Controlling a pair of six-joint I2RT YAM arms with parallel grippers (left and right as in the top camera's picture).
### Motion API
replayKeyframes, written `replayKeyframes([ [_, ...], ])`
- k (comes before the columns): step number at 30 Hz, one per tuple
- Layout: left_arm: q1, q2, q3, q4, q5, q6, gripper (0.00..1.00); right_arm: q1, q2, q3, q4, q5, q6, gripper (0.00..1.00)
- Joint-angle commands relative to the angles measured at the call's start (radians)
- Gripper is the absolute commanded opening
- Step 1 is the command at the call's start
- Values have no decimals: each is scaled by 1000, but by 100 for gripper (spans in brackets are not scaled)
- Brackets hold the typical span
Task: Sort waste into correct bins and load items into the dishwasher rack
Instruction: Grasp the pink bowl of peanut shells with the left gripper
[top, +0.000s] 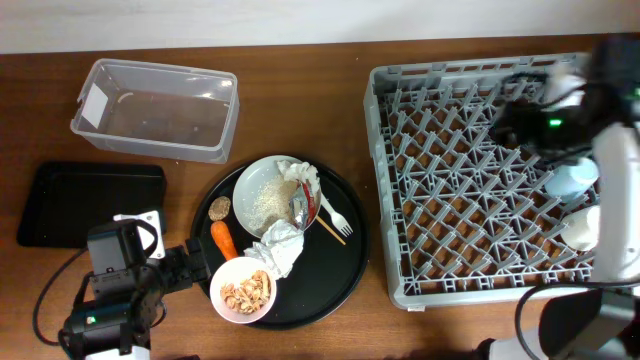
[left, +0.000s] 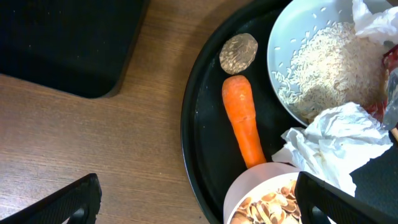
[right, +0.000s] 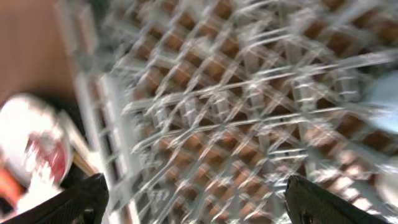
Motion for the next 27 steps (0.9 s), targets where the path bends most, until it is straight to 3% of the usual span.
replayKeyframes([
  [1,1,-1,19,18,8,-14,99,158,-10,8,-35,-12,-23,95],
  [4,1,-1,19,40,82,-14,99,256,-10,8,-101,-8,-34,95],
  [8,-61,6,19,55,143,-50,99,265,-10,8,-128,-5,-40,95],
  [18,-576,362,19,55,85,-183,99,265,-9,8,-135,0,-41,96],
  [27,-645,365,19,71,48,-246,99,265,-8,-47,-127,18,-41,96],
])
